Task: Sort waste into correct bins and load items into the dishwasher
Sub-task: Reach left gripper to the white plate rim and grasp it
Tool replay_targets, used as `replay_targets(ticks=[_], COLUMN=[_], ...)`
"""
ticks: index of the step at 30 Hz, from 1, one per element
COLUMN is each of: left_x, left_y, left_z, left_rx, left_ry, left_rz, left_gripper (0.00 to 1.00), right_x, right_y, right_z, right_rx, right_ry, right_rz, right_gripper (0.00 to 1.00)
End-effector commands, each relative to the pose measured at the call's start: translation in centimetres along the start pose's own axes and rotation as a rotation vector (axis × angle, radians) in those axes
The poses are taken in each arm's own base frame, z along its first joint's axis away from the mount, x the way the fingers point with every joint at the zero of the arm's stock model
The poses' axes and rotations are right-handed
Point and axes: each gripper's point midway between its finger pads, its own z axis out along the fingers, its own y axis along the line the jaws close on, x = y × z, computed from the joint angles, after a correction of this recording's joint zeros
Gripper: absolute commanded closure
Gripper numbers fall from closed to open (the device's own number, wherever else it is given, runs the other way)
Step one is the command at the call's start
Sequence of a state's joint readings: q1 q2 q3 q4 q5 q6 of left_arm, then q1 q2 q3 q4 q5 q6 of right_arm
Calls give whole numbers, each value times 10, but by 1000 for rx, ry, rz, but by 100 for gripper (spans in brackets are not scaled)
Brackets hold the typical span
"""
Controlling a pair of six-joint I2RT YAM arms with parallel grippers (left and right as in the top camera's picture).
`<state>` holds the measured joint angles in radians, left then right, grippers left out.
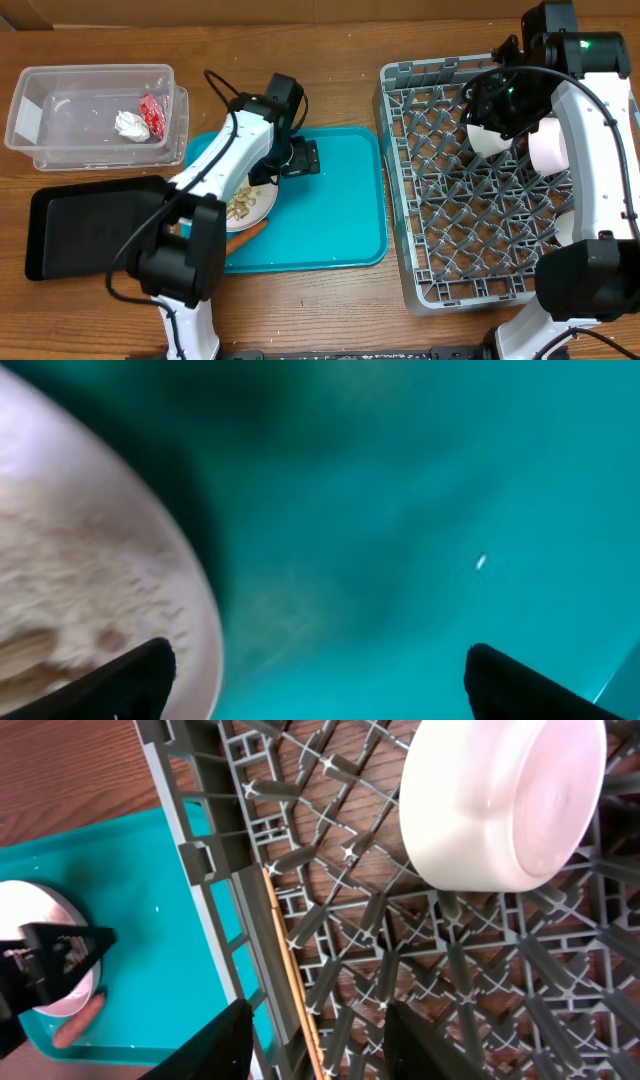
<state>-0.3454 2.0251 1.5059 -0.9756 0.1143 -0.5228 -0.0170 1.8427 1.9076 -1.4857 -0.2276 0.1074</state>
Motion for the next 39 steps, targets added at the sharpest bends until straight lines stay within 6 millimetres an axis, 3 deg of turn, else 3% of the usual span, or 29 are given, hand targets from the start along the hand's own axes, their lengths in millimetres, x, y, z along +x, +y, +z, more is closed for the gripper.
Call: replay_targets(ticks=[1,5,8,16,20,29,34,39], left_x=[4,6,11,21,20,14,12,13], left_y=[-5,-2,2,36,39,36,35,34], left_z=[17,30,38,35,35,36,36,37], left_rx=[19,4,-15,-189,-209,-194,-190,-191], left_ry=[47,72,103,125,116,92,85,86], left_rz=[-14,-18,-22,-22,-20,-19,-19,-16], left_gripper=[6,6,13,21,21,43,64,71], right_x=[-2,-2,-3,-2,-2,-1,0,0], right_y=[8,8,8,7,7,7,7,7], right_z=[-13,-13,-13,-13,-13,-13,-13,-13], right_rx=[-21,-21,-22,-18,-18,-17,-16,-16], right_ry=[-39,-40,-43,-41,-40,-34,-30,-30], right_rz=[-22,-23,-23,-23,-23,-21,-20,-20], right_gripper=[55,55,55,55,55,55,55,55])
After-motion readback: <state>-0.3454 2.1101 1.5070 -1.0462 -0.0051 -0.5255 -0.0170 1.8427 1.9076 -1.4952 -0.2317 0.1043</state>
